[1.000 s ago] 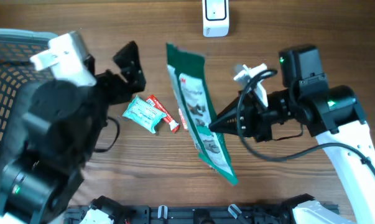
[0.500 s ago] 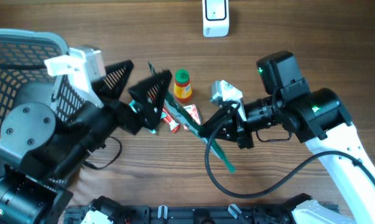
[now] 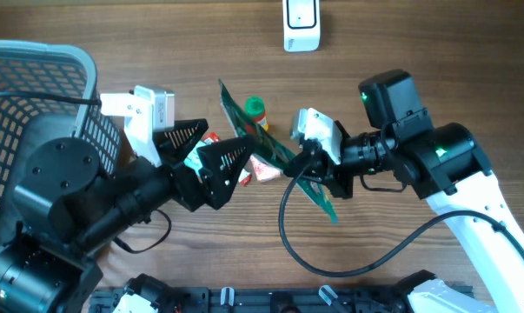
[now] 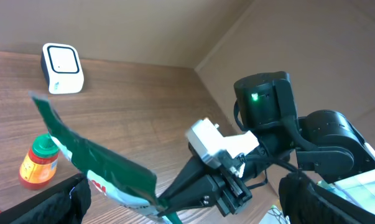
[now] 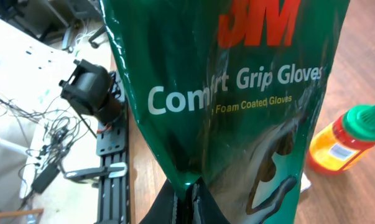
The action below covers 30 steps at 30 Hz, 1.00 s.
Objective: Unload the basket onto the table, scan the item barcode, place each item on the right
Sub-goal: 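Grasp the gloves bag with the left gripper and hold it between both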
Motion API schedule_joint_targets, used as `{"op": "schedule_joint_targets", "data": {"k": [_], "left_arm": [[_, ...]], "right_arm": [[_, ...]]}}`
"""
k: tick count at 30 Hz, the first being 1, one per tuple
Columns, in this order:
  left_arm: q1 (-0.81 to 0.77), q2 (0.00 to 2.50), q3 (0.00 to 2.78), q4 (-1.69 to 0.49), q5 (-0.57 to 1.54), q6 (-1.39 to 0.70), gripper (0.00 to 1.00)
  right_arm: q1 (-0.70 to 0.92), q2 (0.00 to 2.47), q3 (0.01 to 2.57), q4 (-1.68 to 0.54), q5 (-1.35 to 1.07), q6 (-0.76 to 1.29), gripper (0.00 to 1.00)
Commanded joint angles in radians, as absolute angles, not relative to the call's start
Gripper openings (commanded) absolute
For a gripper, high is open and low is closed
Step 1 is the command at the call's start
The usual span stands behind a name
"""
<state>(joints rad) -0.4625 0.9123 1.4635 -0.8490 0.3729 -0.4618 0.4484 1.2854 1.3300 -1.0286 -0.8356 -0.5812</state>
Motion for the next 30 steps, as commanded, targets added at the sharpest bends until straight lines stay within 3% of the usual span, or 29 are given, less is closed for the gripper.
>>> {"op": "schedule_joint_targets", "data": {"k": [1,4,10,14,20,21,23,24,26,30], "left_arm": [[-0.459,0.917,1.470,-0.850,0.392,-0.460,1.00],[-0.459,0.925,1.470,-0.833,0.319,-0.490,1.00],[-0.459,1.026,1.470,-0.888,0.106,-0.908,1.00],[-0.455,1.172,1.470,-0.850,0.119,-1.020,1.00],[-0.349,1.257,1.470,-0.718,0.366,-1.037,0.99],[-0.322,1.257,1.470,-0.735,0.379,-1.037,0.90],[-0.280,1.257,1.470,-0.793,0.405,-1.037,0.62],[-0.265,1.257,1.470,-0.841,0.405,-1.037,0.59],[-0.263,1.257,1.470,-0.898,0.405,-1.036,0.81],[-0.263,1.257,1.470,-0.967,0.442,-1.025,0.98]], "right_arm": [[0.451,1.278,1.327,-0.962,-0.811,-0.453,0.05],[0.451,1.278,1.327,-0.898,-0.793,-0.365,0.05],[0.454,1.278,1.327,-0.877,-0.681,-0.284,0.04],[0.488,1.278,1.327,-0.880,-0.663,-0.292,0.05],[0.630,1.278,1.327,-0.898,-0.360,-0.287,0.05],[0.643,1.278,1.327,-0.896,-0.347,-0.287,0.05],[0.645,1.278,1.327,-0.893,-0.332,-0.285,0.05],[0.645,1.278,1.327,-0.889,-0.333,-0.284,0.05],[0.645,1.278,1.327,-0.873,-0.333,-0.280,0.05],[0.645,1.278,1.327,-0.847,-0.334,-0.258,0.05]]}}
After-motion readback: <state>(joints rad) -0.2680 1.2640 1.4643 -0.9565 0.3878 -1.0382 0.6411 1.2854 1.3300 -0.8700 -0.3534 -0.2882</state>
